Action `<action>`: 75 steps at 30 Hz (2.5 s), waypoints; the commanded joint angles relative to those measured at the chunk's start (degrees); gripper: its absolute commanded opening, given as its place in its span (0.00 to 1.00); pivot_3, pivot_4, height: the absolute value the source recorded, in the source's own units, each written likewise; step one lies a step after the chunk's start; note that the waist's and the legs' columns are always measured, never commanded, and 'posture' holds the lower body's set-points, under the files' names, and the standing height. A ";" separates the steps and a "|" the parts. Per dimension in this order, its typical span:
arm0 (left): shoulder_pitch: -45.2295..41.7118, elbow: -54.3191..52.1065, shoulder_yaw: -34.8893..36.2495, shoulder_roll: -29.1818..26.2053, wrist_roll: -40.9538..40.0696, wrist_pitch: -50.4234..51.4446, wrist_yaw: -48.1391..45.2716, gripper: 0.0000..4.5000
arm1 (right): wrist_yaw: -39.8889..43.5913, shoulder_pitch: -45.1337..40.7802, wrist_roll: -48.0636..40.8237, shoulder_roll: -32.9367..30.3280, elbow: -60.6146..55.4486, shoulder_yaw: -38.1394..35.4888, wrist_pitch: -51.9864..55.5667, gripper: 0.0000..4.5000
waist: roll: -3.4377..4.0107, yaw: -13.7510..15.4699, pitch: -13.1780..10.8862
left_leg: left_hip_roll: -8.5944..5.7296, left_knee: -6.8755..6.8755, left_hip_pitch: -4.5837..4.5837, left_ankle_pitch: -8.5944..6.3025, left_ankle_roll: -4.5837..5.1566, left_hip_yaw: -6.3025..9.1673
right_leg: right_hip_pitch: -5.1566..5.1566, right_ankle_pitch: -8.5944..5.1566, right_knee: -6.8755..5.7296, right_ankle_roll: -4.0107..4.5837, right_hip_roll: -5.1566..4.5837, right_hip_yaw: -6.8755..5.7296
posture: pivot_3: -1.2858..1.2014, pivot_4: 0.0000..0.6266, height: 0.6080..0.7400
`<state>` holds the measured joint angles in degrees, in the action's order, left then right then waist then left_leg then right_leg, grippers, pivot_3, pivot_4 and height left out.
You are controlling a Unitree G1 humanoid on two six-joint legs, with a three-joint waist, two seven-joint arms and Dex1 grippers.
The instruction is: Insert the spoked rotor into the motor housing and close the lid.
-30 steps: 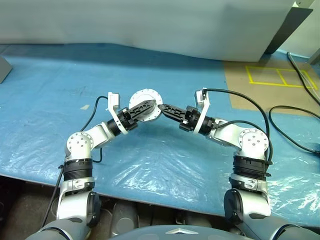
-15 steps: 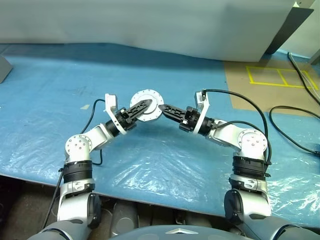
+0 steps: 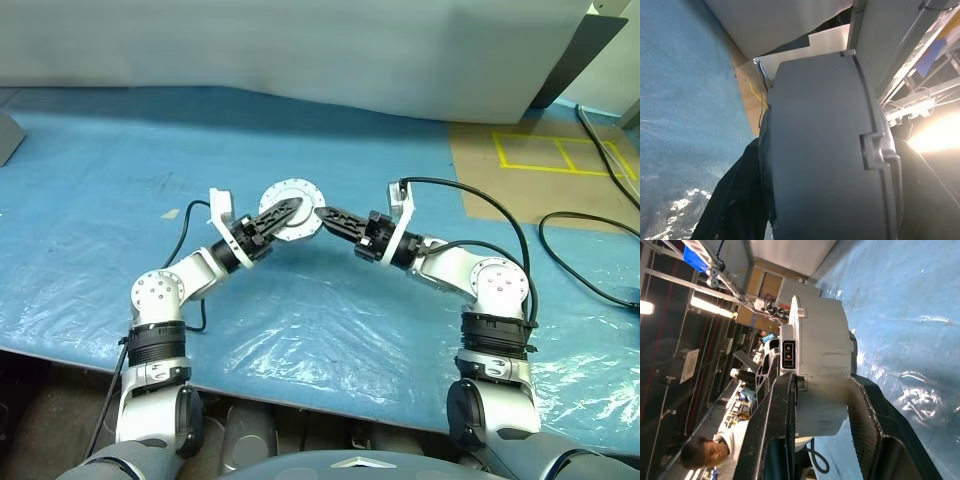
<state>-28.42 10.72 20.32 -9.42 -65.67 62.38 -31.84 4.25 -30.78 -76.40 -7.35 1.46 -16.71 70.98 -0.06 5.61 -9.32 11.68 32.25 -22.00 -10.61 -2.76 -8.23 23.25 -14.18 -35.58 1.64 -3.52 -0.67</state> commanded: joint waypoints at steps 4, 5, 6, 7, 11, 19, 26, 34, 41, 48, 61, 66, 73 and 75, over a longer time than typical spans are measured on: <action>-1.55 -0.94 0.84 -1.12 -0.35 -1.06 0.68 0.58 | 0.04 -0.99 -1.94 -0.32 -2.01 0.16 -1.51 0.78 | 0.00 -0.04 0.00 | 0.00 -0.01 -0.01 0.00 0.00 0.00 | 0.01 0.00 0.01 -0.01 0.01 0.00 | 0.52 0.24 1.00; -2.00 -0.24 1.48 -1.49 -0.16 -1.77 0.55 0.58 | 0.21 -0.93 -2.22 -0.43 -2.04 0.27 -1.36 0.84 | 0.00 -0.05 0.00 | 0.00 -0.01 -0.01 0.00 0.00 0.00 | 0.00 0.00 0.02 -0.01 0.01 0.00 | 0.52 0.24 1.00; -2.34 0.29 2.00 -1.82 -0.09 -2.29 0.47 0.58 | 0.41 -0.86 -2.39 -0.51 -2.17 0.38 -1.33 0.84 | 0.00 -0.06 0.00 | 0.00 -0.01 -0.01 0.00 0.00 0.00 | 0.01 0.00 0.01 -0.01 0.01 0.00 | 0.52 0.24 1.00; -2.59 0.95 2.44 -2.34 -0.02 -2.67 0.14 0.58 | 0.49 -0.86 -2.48 -0.58 -2.21 0.46 -1.32 0.84 | 0.00 -0.06 0.00 | 0.01 -0.01 -0.01 0.00 0.00 0.01 | 0.01 0.01 0.01 -0.01 0.02 0.00 | 0.52 0.24 1.00; -3.13 3.08 3.38 -5.42 1.48 -4.76 -1.40 0.58 | 0.47 -0.78 -2.71 -0.82 -2.09 0.67 -1.19 0.84 | 0.00 -0.07 0.00 | 0.01 0.00 0.01 0.00 0.00 0.02 | 0.00 0.01 0.00 -0.01 0.03 0.00 | 0.52 0.24 1.00; -7.69 14.99 8.09 -15.12 8.02 -15.25 -2.28 0.58 | 0.75 -0.93 -1.53 -1.36 -1.72 1.20 -1.88 0.84 | 0.00 0.00 0.00 | 0.01 0.00 -0.02 0.00 0.00 0.07 | 0.01 0.01 0.02 -0.01 0.03 -0.04 | 0.52 0.24 1.00; -13.08 35.20 6.70 -17.20 19.51 -27.72 -3.18 0.58 | 1.77 -1.57 0.29 -2.01 -1.22 2.70 -2.24 0.84 | -0.01 0.25 0.00 | -0.02 -0.02 -0.07 0.00 0.00 0.09 | -0.02 0.03 0.14 -0.05 0.01 -0.06 | 0.52 0.24 1.00; -15.27 46.32 7.87 -17.42 26.44 -37.96 -1.37 0.58 | 1.84 -1.27 0.95 -2.33 -1.61 3.22 -2.60 0.84 | -0.11 0.51 -0.03 | -0.01 0.18 -0.27 0.00 -0.01 0.43 | -0.10 0.03 0.06 -0.04 -0.06 -0.41 | 0.52 0.24 1.00; -14.52 51.12 8.60 -19.30 30.02 -42.46 1.90 0.98 | 2.15 -1.13 1.62 -2.04 -1.60 3.55 -3.10 0.85 | -0.09 -0.21 -0.02 | 0.00 0.16 0.12 0.00 -0.01 0.43 | -0.39 0.04 0.01 -0.01 -0.08 -0.41 | 0.52 0.24 1.00; -13.67 56.75 12.46 -26.95 30.89 -46.68 4.72 0.98 | 3.30 -1.03 2.33 -1.73 -1.78 4.13 -3.63 0.85 | -0.07 -0.61 -0.01 | 0.00 0.07 0.26 -0.01 -0.04 0.42 | -0.40 0.05 0.04 0.02 -0.03 -0.33 | 0.52 0.24 1.00; -16.18 34.84 4.95 -26.17 30.48 -38.34 -13.63 0.98 | 9.27 0.28 19.77 -6.10 -7.92 8.89 -17.30 0.85 | -0.09 1.24 -0.02 | -0.01 0.12 -0.06 -0.01 -0.07 0.42 | -0.38 0.05 0.14 0.03 -0.30 -0.67 | 0.52 0.24 1.00; -12.49 9.85 -5.69 -18.60 29.73 -29.44 -13.66 0.98 | 9.48 3.18 31.56 -7.41 -9.08 13.07 -25.50 0.85 | -0.10 1.29 -0.02 | -0.09 0.13 -0.12 -0.01 -0.06 0.36 | -0.38 0.05 0.15 0.03 -0.42 -0.66 | 0.52 0.24 1.00; -4.42 -2.25 -27.46 -17.17 45.51 -39.24 -19.17 0.98 | 10.47 6.48 42.71 -10.48 -11.70 16.63 -31.00 0.85 | -0.09 -0.64 -0.03 | -0.03 0.06 -0.11 0.00 -0.06 0.34 | -0.25 0.05 0.15 0.03 -0.22 -0.52 | 0.52 0.24 1.00; -2.91 -2.37 -31.44 -16.95 48.69 -42.19 -20.75 0.98 | 11.26 7.02 44.36 -11.14 -12.47 17.07 -31.48 0.85 | -0.08 -0.63 -0.03 | 0.05 0.07 -0.08 0.00 -0.06 0.34 | -0.25 0.05 0.14 0.03 -0.12 -0.51 | 0.52 0.24 1.00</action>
<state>-31.62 10.69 -8.84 -25.81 -19.90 24.08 -50.81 14.51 -23.93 -33.35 -17.92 -7.90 -0.20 41.11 -0.14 4.98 -9.36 11.73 32.33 -22.08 -10.61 -2.82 -7.89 22.99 -14.13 -35.45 1.67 -3.63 -1.17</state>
